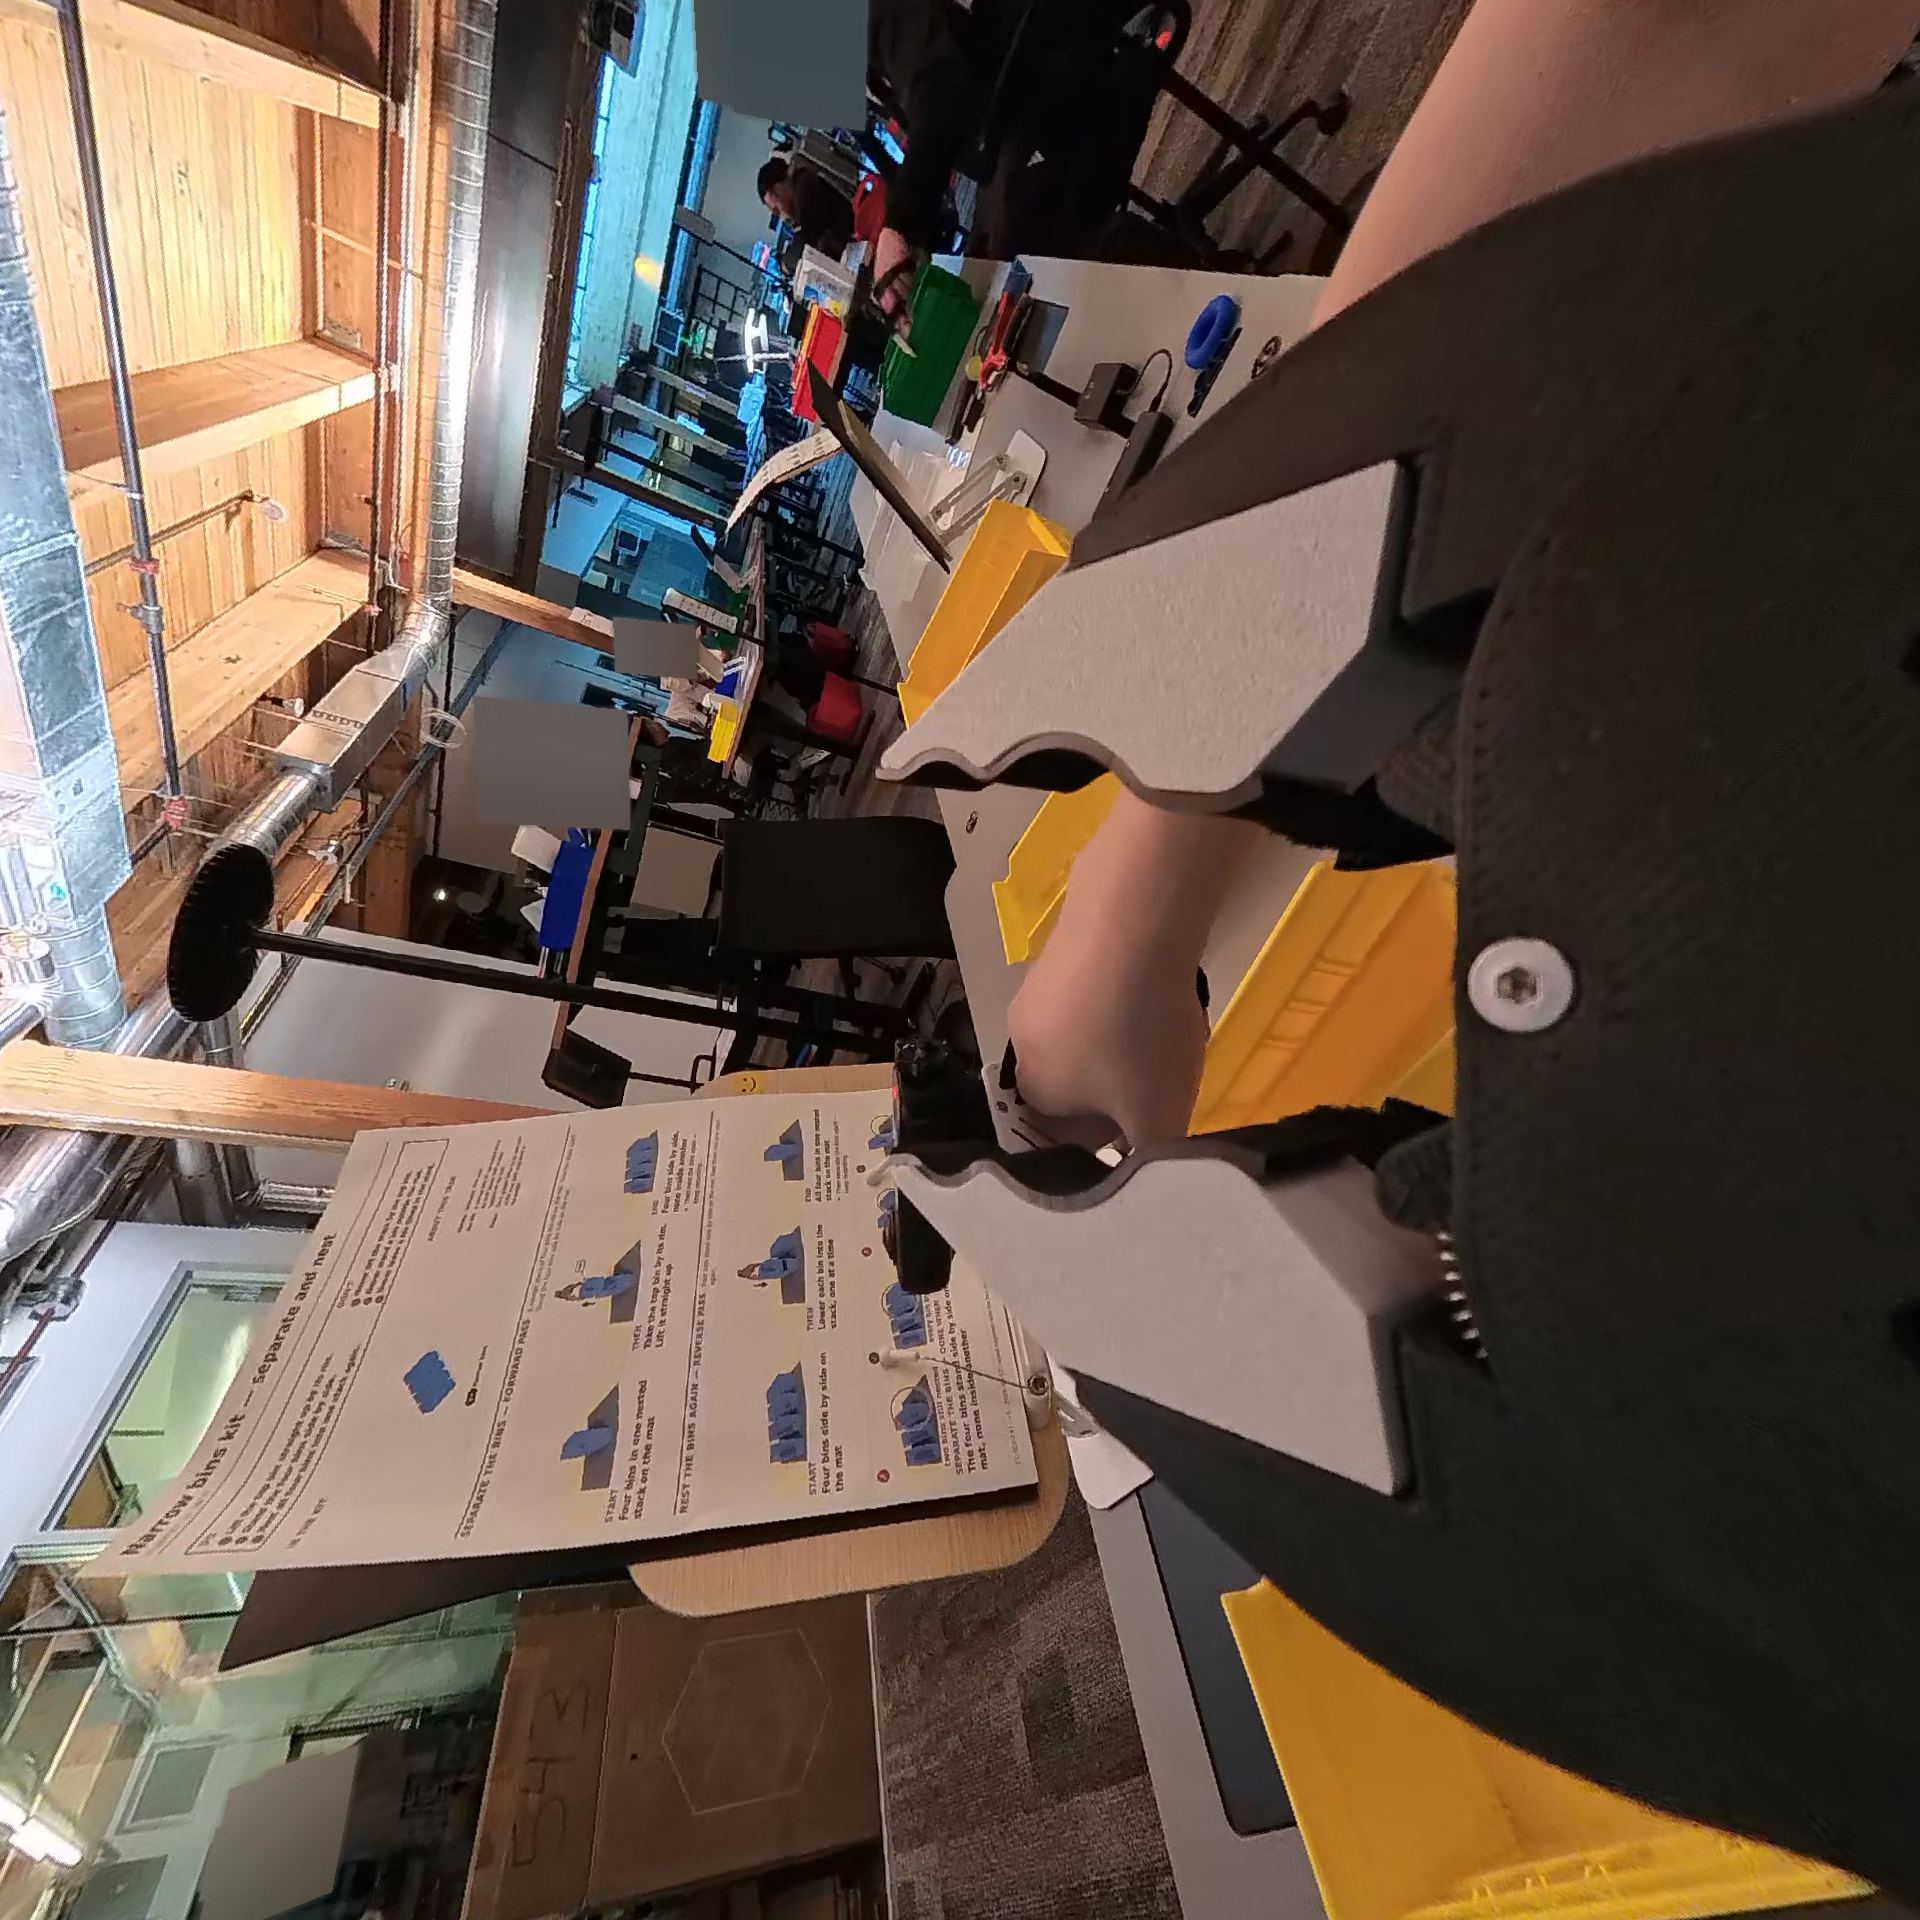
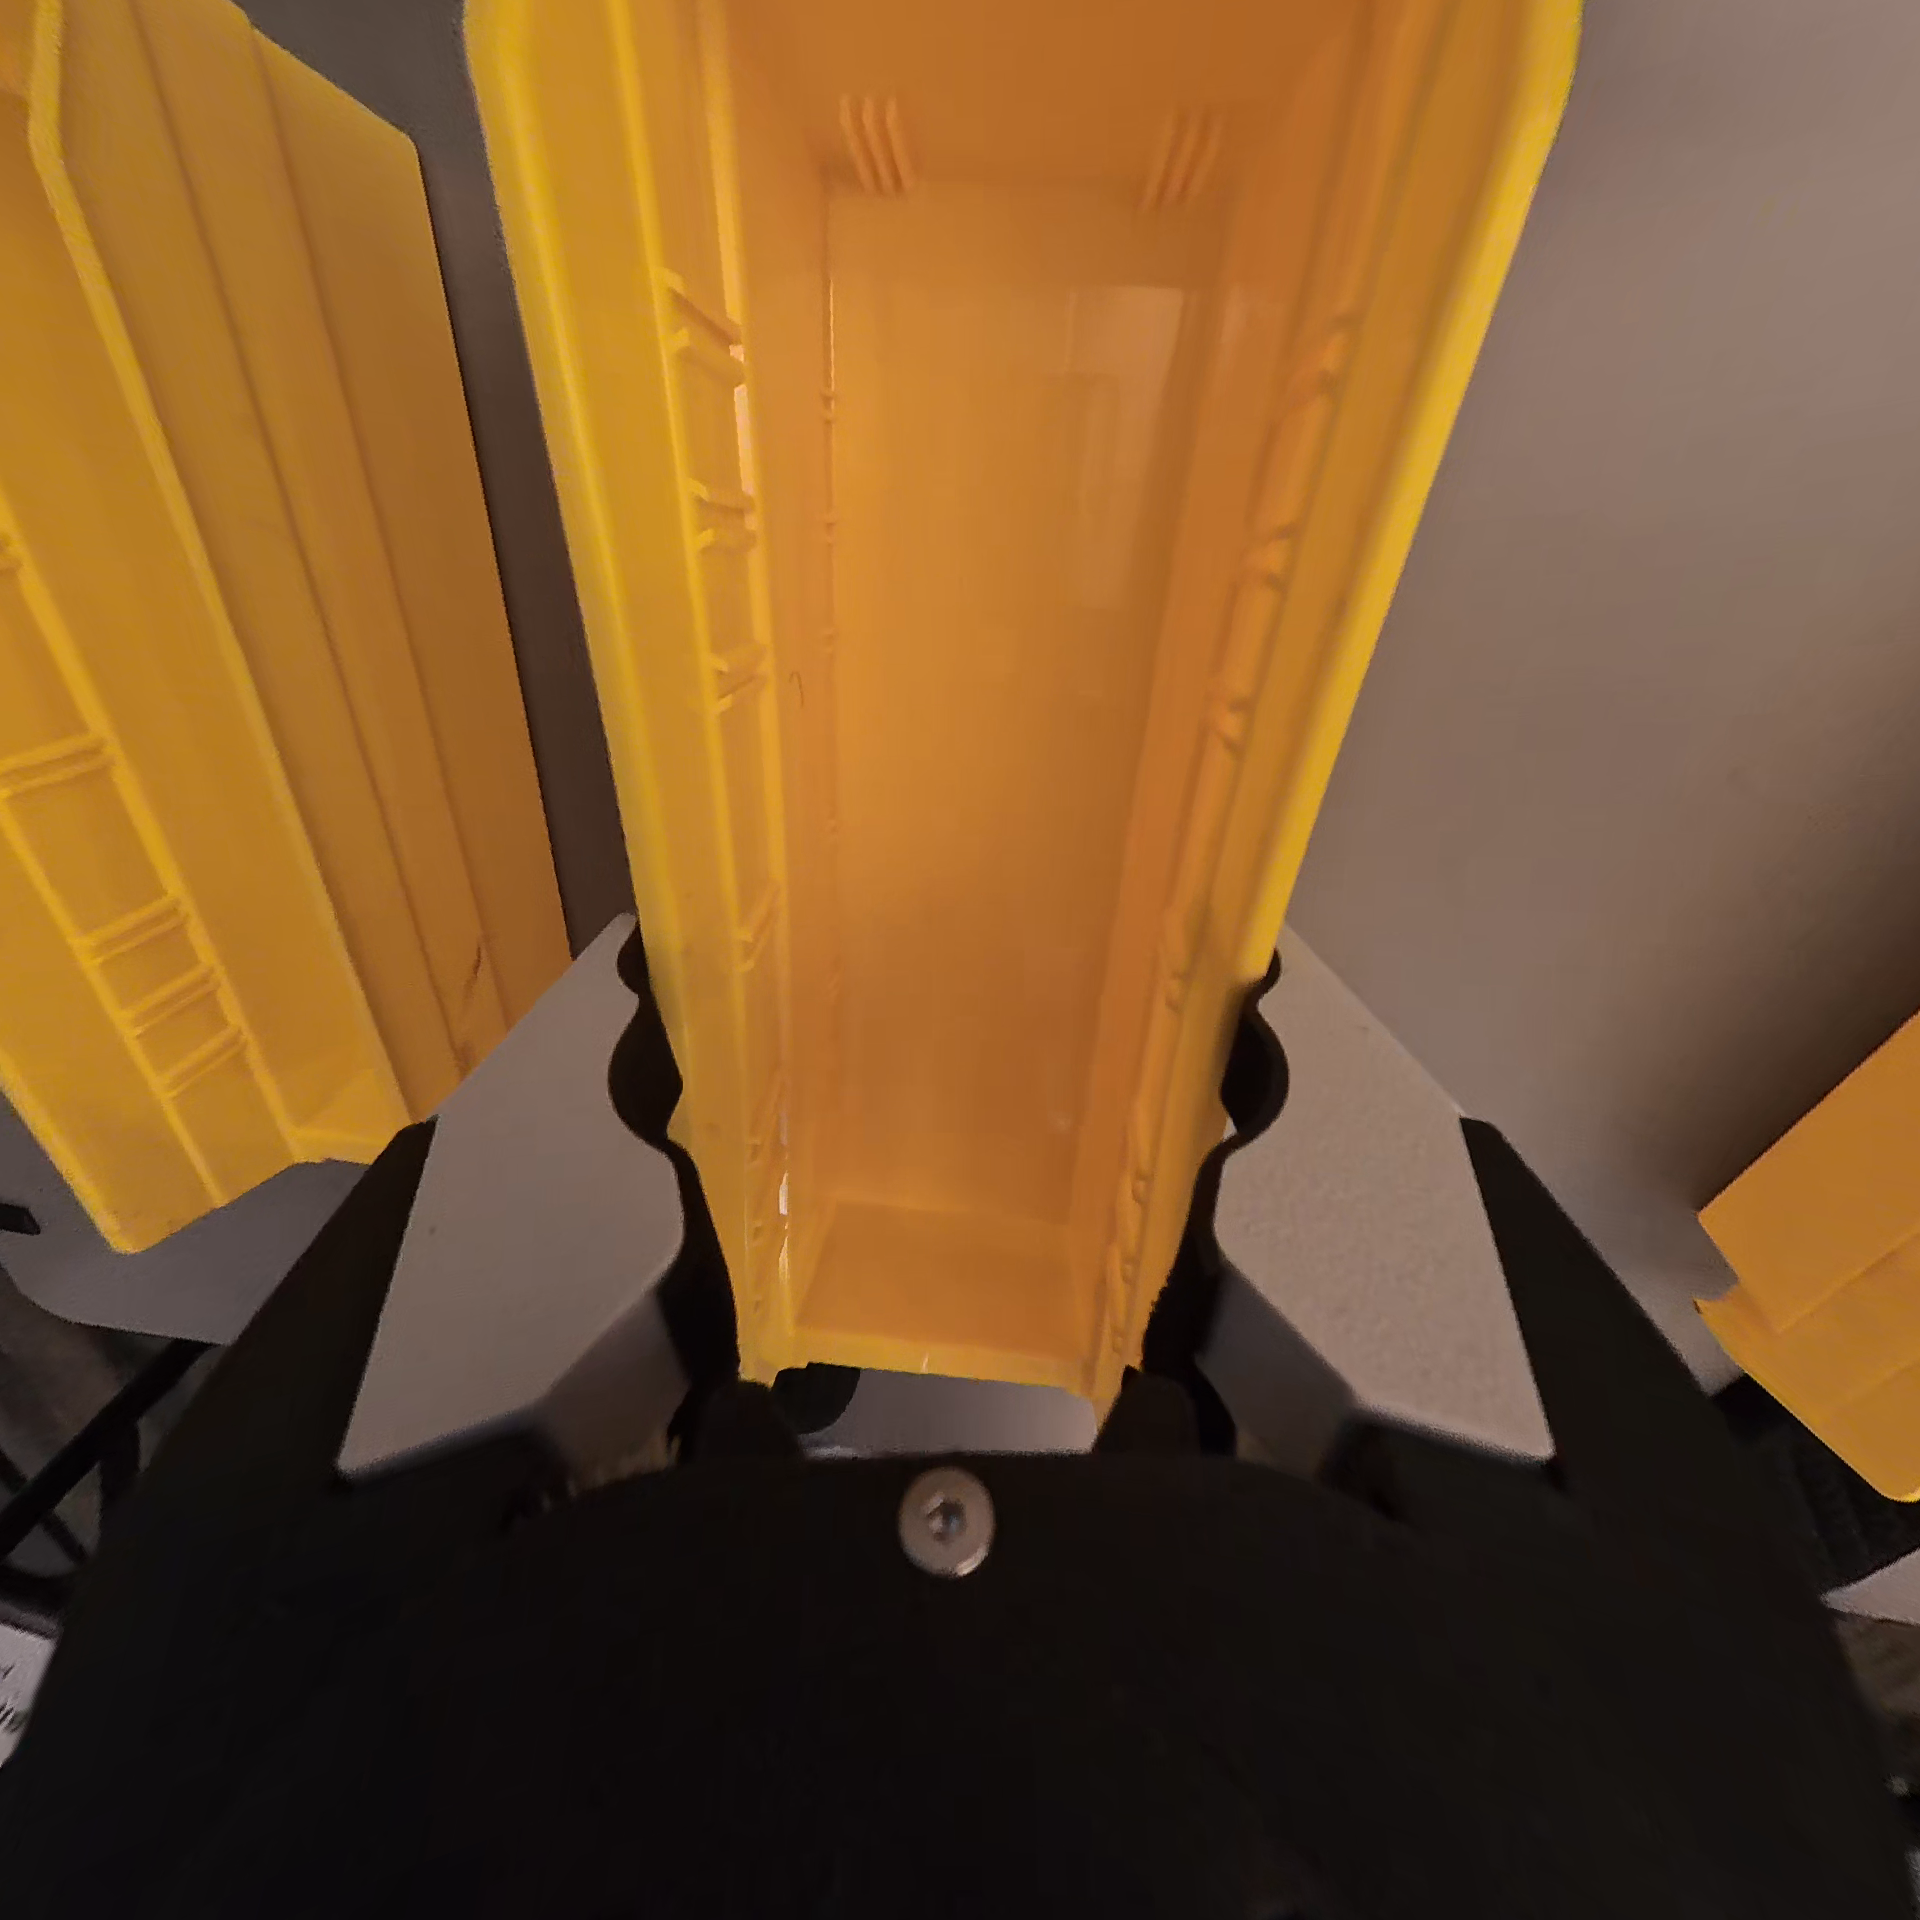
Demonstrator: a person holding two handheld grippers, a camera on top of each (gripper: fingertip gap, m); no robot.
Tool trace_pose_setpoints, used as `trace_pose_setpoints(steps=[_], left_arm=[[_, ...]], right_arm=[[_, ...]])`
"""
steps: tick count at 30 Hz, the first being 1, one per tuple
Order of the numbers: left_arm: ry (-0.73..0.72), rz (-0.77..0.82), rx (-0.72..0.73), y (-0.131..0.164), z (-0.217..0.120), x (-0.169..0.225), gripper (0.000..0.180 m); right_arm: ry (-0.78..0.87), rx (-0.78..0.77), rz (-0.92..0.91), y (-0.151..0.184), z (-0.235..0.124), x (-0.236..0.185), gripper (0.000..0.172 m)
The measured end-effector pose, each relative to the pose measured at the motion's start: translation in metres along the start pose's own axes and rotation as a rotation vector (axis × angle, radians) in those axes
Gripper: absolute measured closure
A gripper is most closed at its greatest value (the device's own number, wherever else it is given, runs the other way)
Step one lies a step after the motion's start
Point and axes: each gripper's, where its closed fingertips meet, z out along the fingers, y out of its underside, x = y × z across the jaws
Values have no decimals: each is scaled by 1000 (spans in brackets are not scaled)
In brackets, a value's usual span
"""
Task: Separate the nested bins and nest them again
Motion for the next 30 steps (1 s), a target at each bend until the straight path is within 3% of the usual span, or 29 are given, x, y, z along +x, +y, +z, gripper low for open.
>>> trace_pose_setpoints(steps=[18, 30], left_arm=[[9, -4, 2, 0, -1, 2, 113], [13, 4, -24, 4, 2, 5, 113]], right_arm=[[60, 145, -72, -10, 2, -3, 60], [45, 26, -1, 13, 9, 9, 45]])
